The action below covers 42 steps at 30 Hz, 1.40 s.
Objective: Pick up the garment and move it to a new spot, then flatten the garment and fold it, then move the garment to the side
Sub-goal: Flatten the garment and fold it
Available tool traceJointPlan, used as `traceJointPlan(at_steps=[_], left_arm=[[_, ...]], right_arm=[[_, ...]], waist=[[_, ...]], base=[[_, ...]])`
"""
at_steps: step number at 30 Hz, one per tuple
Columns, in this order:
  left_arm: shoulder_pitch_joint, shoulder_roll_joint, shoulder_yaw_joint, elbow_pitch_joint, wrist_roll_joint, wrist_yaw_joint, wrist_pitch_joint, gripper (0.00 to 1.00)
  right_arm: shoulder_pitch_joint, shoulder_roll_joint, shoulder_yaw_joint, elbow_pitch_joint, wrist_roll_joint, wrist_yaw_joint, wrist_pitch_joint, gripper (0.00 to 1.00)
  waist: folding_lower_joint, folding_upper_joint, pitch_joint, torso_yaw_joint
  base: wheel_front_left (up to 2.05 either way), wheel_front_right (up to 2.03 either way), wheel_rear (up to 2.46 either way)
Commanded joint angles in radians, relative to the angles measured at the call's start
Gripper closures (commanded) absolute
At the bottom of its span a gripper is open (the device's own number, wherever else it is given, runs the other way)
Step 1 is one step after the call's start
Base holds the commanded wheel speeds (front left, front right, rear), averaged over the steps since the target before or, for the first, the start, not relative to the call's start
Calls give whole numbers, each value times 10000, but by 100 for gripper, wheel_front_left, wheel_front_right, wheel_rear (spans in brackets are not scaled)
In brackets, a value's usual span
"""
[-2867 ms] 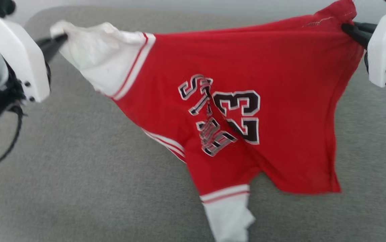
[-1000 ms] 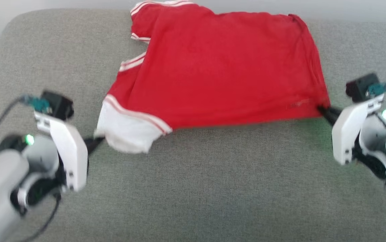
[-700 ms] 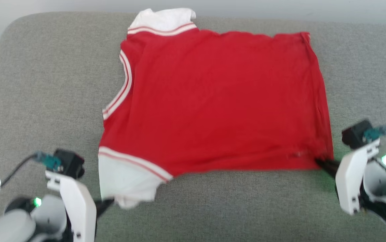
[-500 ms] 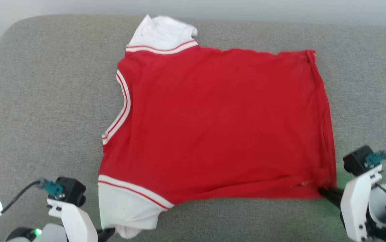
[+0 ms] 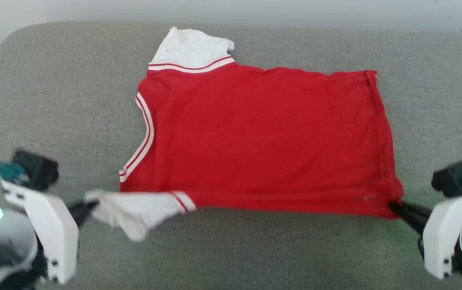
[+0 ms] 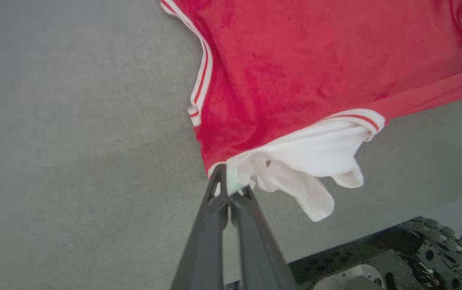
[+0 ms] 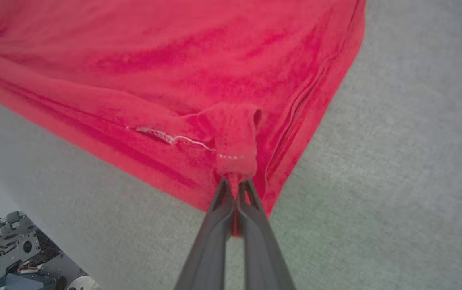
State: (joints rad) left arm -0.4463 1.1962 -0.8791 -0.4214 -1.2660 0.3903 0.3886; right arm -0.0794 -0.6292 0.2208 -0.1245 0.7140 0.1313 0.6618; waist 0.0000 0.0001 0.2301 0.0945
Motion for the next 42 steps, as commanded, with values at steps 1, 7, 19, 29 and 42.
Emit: traceJointPlan(at_steps=[1, 7, 19, 29, 42], left_arm=[[-367, 77, 141, 94, 285, -77, 74, 100], [-2011, -372, 328, 1146, 1423, -1016, 562, 100], [-5101, -3704, -313, 6840, 3027, -3776, 327, 100], [-5813, -5504, -530, 10665, 2327, -4841, 531, 100], [-5976, -5227, -296, 11236, 1913, -4911, 841, 0]], right_arm=[[-253, 164, -136, -169, -156, -10, 114, 100], [-1452, 782, -491, -291, -880, -10, 159, 100], [-4652, 1460, 445, 2545, -1786, -10, -492, 100], [-6082, 2087, 1447, 5090, -1962, -10, -822, 91], [-6116, 1787, 1520, 4951, -1802, -10, -1885, 0]], waist=[[0, -1, 31, -49], [0, -1, 318, -182], [0, -1, 1414, -311], [0, -1, 1805, -547], [0, -1, 1297, -600]], base=[[0, 0, 0], [0, 0, 0], [0, 0, 0], [0, 0, 0], [0, 0, 0]])
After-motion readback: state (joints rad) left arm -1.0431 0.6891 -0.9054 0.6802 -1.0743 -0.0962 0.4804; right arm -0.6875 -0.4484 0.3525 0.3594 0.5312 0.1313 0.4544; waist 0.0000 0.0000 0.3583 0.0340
